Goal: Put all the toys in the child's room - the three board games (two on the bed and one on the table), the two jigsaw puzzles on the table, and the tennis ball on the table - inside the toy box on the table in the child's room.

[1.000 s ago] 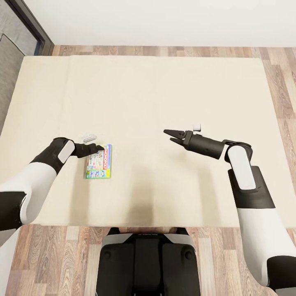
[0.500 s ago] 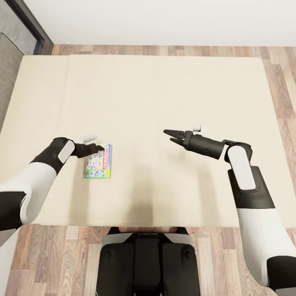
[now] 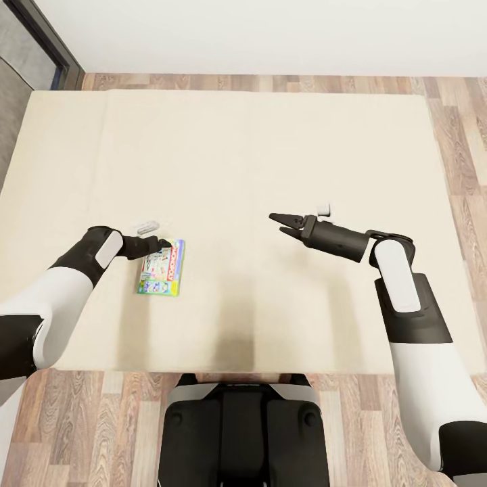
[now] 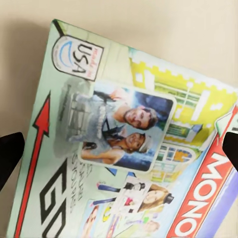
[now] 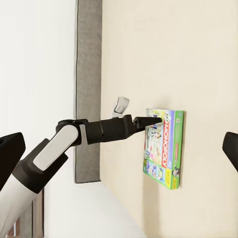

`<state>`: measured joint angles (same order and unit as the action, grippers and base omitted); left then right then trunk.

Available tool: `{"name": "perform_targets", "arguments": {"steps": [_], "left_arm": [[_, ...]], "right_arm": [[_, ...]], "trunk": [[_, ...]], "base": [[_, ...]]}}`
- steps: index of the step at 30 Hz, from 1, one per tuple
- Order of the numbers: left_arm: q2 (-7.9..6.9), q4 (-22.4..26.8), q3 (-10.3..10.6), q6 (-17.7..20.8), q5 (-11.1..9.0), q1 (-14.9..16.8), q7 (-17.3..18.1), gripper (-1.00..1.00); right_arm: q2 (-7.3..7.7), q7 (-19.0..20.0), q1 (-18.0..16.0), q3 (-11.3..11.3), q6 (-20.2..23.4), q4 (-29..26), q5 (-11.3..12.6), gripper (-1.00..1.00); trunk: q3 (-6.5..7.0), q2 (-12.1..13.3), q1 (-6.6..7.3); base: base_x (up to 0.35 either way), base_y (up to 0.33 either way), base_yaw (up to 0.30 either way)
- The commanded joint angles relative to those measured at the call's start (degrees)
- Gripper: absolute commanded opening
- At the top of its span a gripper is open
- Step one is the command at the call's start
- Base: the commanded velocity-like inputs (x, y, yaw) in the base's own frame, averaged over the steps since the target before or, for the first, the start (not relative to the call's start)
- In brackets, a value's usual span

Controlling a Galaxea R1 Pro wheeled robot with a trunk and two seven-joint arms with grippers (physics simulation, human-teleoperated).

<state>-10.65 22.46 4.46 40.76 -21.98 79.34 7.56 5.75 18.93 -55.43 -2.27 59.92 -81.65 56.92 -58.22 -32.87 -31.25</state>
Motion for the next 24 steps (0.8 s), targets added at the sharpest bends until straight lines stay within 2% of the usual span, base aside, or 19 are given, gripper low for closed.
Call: {"name": "perform_targets", "arguments": {"steps": [1,24], "left_arm": [[-0.08,0.04,0.46,0.11,-0.08,0.02,0.16,1.00],[-0.08,0.04,0.37,0.11,-0.08,0.02,0.17,1.00]], "right_arm": [[0.03,0.58,-0.03,-0.02,0.08,0.00,-0.58,1.00],[0.05,0.58,-0.03,0.00,0.08,0.00,-0.58,1.00]], "trunk": [[-0.04,-0.06,-0.02],[-0.04,-0.06,-0.02]], "base": [[0.000,-0.012,0.000],[0.000,-0.157,0.000]]}}
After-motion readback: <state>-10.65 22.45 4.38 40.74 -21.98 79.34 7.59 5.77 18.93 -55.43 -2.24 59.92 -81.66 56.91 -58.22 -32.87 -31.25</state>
